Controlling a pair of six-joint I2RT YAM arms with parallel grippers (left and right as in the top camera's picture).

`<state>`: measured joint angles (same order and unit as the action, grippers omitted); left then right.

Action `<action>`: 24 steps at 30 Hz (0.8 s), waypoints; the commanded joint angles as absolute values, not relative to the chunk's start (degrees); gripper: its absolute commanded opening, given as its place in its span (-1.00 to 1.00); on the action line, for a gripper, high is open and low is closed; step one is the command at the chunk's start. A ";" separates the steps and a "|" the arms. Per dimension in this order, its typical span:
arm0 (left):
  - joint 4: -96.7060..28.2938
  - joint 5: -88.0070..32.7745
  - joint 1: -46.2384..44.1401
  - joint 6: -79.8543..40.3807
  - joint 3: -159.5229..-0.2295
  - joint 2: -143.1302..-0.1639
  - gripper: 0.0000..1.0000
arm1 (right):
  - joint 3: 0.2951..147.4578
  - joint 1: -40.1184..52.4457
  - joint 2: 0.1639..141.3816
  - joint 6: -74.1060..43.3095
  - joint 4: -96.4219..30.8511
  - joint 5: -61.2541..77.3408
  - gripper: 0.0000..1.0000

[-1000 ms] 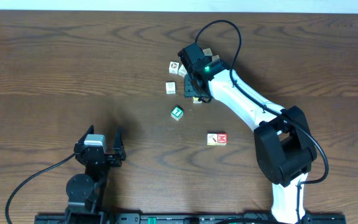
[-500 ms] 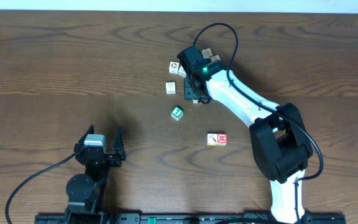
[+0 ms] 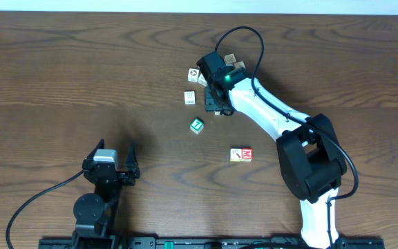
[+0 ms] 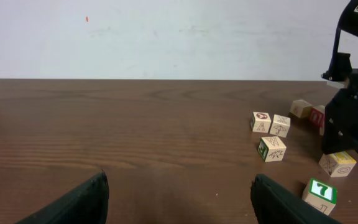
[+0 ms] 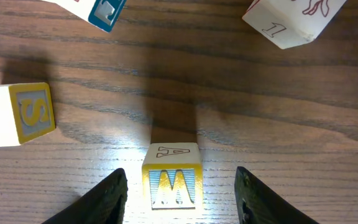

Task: Lift 4 blocks
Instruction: 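Close right gripper on the yellow-bordered M block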

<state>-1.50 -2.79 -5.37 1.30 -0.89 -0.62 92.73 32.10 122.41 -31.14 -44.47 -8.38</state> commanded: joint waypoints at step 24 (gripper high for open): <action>-4.03 -1.89 -5.48 0.99 -0.23 -0.38 0.47 | 88.42 32.99 123.13 -28.18 -40.97 -7.20 -0.06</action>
